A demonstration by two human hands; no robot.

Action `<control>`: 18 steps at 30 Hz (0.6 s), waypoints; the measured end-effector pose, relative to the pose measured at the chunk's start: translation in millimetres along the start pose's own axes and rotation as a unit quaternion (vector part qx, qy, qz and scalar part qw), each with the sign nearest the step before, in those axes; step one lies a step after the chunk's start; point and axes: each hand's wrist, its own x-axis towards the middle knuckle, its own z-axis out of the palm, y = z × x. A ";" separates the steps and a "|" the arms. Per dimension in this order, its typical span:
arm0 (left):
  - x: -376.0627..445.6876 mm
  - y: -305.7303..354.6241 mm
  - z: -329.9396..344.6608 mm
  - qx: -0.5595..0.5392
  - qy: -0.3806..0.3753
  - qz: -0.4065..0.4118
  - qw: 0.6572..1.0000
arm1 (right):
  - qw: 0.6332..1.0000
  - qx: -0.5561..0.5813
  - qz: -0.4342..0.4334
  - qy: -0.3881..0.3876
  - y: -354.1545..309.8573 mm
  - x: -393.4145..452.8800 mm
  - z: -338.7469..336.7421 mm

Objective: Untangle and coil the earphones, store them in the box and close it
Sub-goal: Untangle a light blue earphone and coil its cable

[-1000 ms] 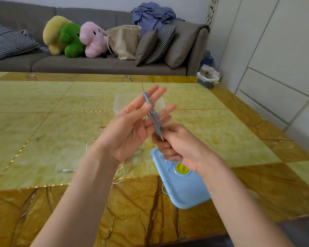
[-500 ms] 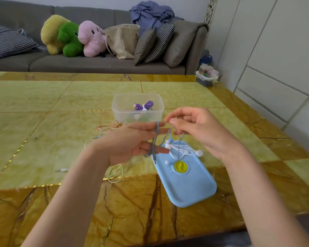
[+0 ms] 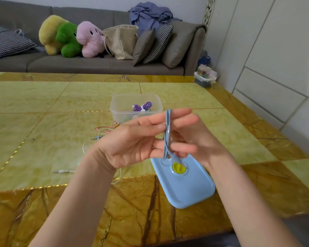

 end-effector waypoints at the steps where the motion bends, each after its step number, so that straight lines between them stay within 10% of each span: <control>1: -0.1 0.3 -1.1 -0.011 0.016 0.020 1.000 | 1.000 -0.009 0.010 0.008 1.6 0.7 2.9; 13: -2.9 12.8 -13.9 0.042 0.415 0.182 0.890 | 0.978 -0.184 0.071 -0.074 5.6 0.6 11.8; 18: -0.1 8.6 -13.8 0.135 0.489 0.100 0.856 | 0.963 -0.260 0.050 -0.049 -1.4 1.2 3.8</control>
